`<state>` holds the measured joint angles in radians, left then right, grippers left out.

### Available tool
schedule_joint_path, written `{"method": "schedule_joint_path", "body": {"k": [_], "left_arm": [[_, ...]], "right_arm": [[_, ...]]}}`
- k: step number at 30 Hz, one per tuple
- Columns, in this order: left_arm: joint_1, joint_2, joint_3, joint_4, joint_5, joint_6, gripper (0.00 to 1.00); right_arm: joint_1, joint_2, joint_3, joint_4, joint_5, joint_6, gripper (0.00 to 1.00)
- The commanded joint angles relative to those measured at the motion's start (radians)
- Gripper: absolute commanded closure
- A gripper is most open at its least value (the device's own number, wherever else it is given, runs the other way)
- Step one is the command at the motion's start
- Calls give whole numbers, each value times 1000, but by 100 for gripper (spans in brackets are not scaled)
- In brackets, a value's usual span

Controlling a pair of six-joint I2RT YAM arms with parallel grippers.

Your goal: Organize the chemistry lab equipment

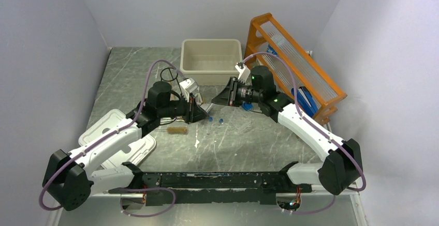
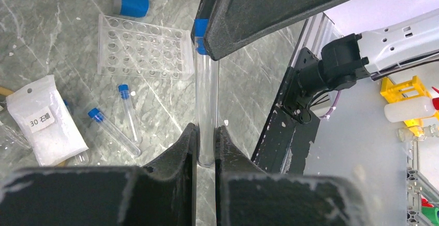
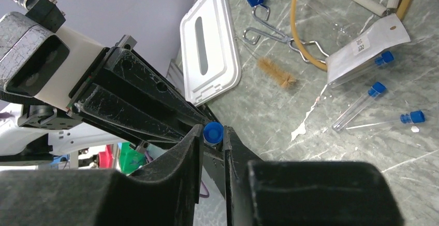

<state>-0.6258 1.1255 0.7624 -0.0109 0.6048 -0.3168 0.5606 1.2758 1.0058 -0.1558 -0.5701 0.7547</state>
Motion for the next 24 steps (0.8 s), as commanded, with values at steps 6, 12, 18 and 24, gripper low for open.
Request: {"method": "schedule_joint_path", "body": {"k": [6, 12, 18, 24], "left_arm": [[-4, -19, 42, -22, 9, 24, 92], [-5, -25, 63, -68, -119, 2, 38], [-3, -132, 9, -62, -392, -34, 24], [-3, -185, 1, -100, -528, -52, 22]], "right_arm": [[-18, 6, 2, 37, -35, -35, 85], [-24, -12, 23, -17, 77, -122, 85], [-20, -29, 62, -133, 523, -341, 87], [48, -8, -7, -33, 915, -453, 88]]}}
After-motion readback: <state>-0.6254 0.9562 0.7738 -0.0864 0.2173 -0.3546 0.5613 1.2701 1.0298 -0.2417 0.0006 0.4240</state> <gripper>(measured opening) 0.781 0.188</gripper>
